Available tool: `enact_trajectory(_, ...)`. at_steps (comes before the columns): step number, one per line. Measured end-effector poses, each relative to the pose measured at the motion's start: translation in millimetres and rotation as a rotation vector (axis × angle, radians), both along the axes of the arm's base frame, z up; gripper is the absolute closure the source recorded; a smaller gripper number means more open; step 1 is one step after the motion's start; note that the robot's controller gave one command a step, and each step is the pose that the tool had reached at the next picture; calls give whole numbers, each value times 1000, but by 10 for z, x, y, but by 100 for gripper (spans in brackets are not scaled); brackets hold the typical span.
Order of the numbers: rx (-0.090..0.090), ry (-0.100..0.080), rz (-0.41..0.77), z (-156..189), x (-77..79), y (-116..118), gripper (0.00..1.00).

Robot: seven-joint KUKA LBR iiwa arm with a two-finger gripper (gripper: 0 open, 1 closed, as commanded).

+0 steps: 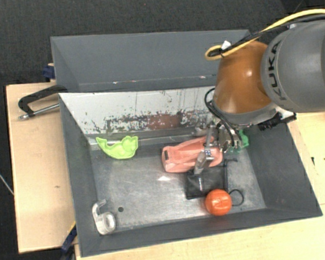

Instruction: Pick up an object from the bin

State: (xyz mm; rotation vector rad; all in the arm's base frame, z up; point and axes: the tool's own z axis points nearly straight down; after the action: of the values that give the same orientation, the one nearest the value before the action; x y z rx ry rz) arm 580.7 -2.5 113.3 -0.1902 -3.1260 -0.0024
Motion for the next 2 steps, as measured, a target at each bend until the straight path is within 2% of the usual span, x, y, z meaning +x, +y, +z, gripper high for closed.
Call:
enact_trajectory(1,-2,-11,-5,480,35,-15,100)
enact_trajectory(2,-1,-6,-3,843,-44,-54,100)
